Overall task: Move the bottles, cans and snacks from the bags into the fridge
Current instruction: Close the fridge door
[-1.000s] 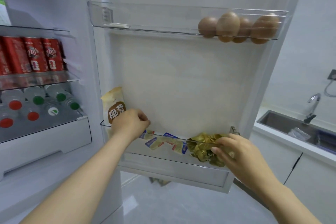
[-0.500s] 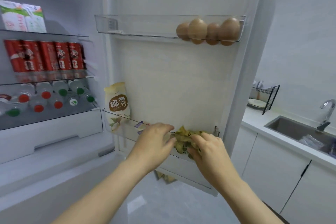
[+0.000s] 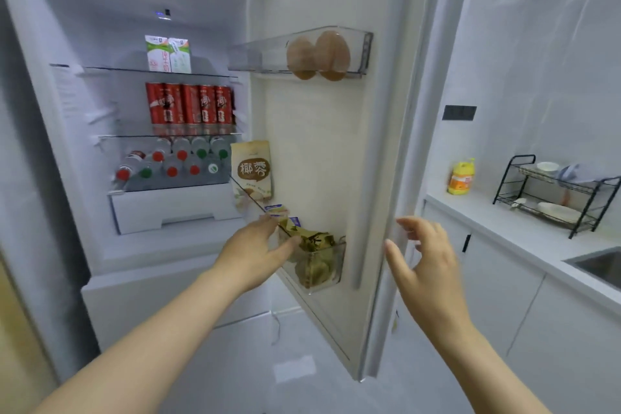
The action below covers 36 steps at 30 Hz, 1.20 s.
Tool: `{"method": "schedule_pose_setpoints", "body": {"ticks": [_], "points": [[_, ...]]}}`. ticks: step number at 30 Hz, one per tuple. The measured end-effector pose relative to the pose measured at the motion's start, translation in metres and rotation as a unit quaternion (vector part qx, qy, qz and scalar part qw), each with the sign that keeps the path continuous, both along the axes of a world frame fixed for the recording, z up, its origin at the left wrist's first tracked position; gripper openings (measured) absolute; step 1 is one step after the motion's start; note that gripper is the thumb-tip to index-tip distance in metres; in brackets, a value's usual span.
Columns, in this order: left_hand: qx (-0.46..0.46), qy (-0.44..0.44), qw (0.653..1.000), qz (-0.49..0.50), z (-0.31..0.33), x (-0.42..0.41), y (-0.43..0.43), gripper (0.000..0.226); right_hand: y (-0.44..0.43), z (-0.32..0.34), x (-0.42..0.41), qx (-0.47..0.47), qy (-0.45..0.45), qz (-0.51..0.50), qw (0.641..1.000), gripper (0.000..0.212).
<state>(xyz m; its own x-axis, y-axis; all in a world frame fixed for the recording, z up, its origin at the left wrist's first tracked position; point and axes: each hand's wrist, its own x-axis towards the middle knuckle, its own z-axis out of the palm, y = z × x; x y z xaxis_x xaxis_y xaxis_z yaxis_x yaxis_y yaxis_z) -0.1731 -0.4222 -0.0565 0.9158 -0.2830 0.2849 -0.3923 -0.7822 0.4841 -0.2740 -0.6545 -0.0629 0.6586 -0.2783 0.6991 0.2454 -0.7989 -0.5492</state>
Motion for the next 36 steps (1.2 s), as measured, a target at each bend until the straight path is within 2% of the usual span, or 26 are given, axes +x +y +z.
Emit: {"method": "schedule_pose_setpoints", "body": {"ticks": [2, 5, 7, 10, 11, 13, 15, 20, 25, 32, 36], "points": [[-0.015, -0.004, 1.000, 0.009, 0.002, -0.015, 0.006, 0.056, 0.002, 0.002, 0.002, 0.053, -0.001, 0.015, 0.998, 0.046], [-0.064, -0.053, 0.997, -0.001, 0.005, -0.043, 0.015, 0.048, 0.014, -0.001, 0.006, 0.150, 0.059, 0.076, 0.984, 0.058], [-0.089, -0.069, 0.994, -0.004, 0.006, -0.059, 0.021, 0.051, 0.027, -0.006, 0.008, 0.162, 0.065, 0.121, 0.977, 0.044], [-0.117, -0.088, 0.989, 0.003, 0.006, -0.077, 0.036, 0.049, 0.049, -0.008, 0.003, 0.176, 0.023, 0.167, 0.970, 0.018], [-0.126, -0.097, 0.987, 0.007, 0.006, -0.082, 0.042, 0.047, 0.056, -0.008, 0.003, 0.182, 0.011, 0.176, 0.967, 0.014], [-0.153, -0.111, 0.982, 0.016, 0.005, -0.090, 0.055, 0.041, 0.071, -0.008, 0.004, 0.182, 0.006, 0.197, 0.963, 0.022], [-0.181, -0.116, 0.976, 0.023, 0.006, -0.097, 0.070, 0.033, 0.091, -0.009, 0.007, 0.171, 0.015, 0.223, 0.960, 0.027], [-0.200, -0.131, 0.969, 0.053, 0.005, -0.106, 0.117, 0.029, 0.149, -0.008, 0.019, 0.117, 0.028, 0.288, 0.950, 0.012], [-0.212, -0.124, 0.967, 0.066, 0.000, -0.096, 0.169, 0.036, 0.210, -0.002, 0.041, 0.032, 0.067, 0.322, 0.944, 0.028], [-0.237, -0.100, 0.963, 0.085, -0.001, -0.059, 0.233, 0.049, 0.277, 0.003, 0.083, -0.031, 0.049, 0.329, 0.943, 0.038], [-0.271, -0.085, 0.951, 0.119, -0.001, -0.027, 0.263, 0.052, 0.304, 0.007, 0.113, -0.105, 0.017, 0.299, 0.948, 0.048]]}}
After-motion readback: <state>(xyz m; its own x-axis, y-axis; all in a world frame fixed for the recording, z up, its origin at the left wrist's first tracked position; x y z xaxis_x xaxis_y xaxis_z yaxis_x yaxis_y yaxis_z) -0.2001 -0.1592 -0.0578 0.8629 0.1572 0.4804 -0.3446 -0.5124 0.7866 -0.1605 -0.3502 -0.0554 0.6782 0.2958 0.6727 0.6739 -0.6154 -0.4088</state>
